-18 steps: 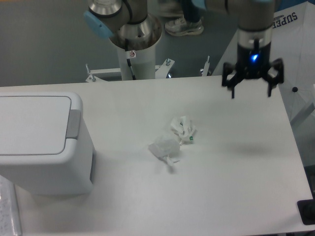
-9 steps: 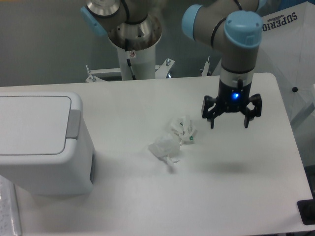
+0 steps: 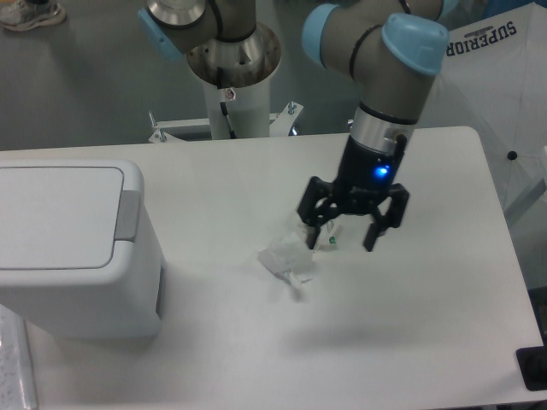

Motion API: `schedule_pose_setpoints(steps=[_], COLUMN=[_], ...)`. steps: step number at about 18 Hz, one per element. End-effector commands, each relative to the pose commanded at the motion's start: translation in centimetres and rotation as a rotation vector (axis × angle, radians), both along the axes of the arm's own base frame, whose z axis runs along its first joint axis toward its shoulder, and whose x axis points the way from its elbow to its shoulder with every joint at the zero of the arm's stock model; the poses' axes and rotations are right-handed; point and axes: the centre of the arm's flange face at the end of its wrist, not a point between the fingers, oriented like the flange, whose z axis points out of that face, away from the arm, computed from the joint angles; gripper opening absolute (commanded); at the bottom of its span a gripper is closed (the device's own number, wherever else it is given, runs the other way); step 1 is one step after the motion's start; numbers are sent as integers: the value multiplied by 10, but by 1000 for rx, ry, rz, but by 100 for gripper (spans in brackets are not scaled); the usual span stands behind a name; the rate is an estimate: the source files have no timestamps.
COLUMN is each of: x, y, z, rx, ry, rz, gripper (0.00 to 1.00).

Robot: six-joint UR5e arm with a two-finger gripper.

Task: Open the trash can
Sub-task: 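Move the open gripper past the crumpled tissues toward the trash can, then position the gripper finger against the trash can lid's front edge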

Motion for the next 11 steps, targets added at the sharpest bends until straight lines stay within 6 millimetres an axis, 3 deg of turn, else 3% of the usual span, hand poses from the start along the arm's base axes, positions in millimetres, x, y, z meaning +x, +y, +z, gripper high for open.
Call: schedule_pose_setpoints(steps=[5,11], x=[53,104], y=[31,40], z=[11,20], rx=[17,23], ry=[-49,-42], rz=[-46,-112], gripper=[100,100])
